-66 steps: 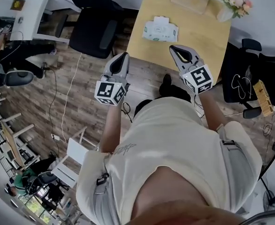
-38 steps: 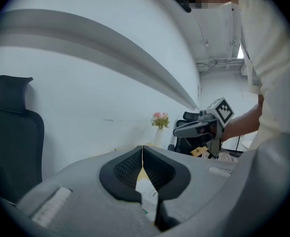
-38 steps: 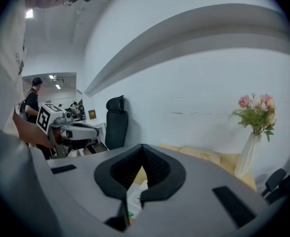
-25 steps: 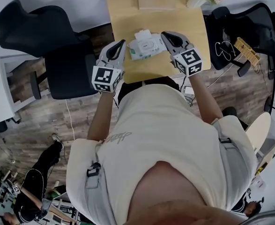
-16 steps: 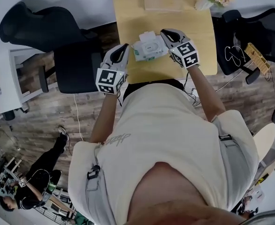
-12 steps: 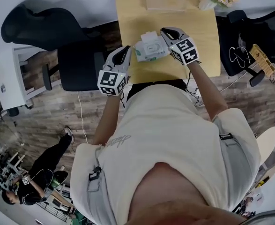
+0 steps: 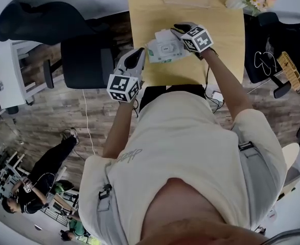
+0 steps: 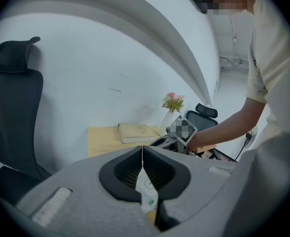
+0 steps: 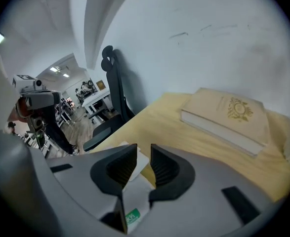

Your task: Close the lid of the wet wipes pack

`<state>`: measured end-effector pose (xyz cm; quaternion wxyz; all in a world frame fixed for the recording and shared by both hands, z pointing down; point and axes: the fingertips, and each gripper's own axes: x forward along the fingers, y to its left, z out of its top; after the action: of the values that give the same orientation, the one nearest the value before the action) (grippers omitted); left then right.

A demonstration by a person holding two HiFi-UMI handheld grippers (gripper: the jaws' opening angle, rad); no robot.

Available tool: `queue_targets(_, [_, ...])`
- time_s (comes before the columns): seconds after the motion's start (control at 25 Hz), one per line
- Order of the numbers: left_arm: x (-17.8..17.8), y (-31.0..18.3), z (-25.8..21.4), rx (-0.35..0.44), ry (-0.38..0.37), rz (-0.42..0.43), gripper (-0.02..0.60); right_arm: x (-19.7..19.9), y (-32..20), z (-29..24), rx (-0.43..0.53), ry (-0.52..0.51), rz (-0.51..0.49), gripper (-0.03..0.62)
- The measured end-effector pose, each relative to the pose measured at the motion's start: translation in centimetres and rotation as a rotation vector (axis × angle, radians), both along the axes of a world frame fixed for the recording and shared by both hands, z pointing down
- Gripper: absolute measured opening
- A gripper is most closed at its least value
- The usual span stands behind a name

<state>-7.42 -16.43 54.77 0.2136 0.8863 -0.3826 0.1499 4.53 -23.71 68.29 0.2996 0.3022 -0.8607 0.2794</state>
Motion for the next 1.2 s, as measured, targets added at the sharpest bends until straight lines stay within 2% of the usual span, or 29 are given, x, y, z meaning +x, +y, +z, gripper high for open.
queue_targets(0.36, [-0.9,-0.7,1.7,-0.036,0.005,-0.063,0.017,-0.7,0.3,3.6,-0.231,-0.003,-0.145,0.069])
queue_targets(0.64, [-1.2,-0.3,2.2,-0.050,0.008,-0.092,0.017,-1.7,0.8,4.5,-0.329,-0.042,-0.235,0.069])
queue_targets(0.76, [-1.7,0.2,2.2,-0.047,0.003,-0.101,0.017,-2.0,0.7,4.2,-0.326,-0.054,-0.239,0.067])
queue_targets(0.96, [-2.4,0.9,1.5,-0.026,-0.004,-0.097,0.017,-1.9,0.7,2.2,-0.237,-0.027,-0.238,0.066])
queue_targets(1.2, [-2.7,2.0,0.5,0.008,0.005,-0.079,0.017,-2.1,2.2,0.5,-0.177,-0.016,-0.221,0.064])
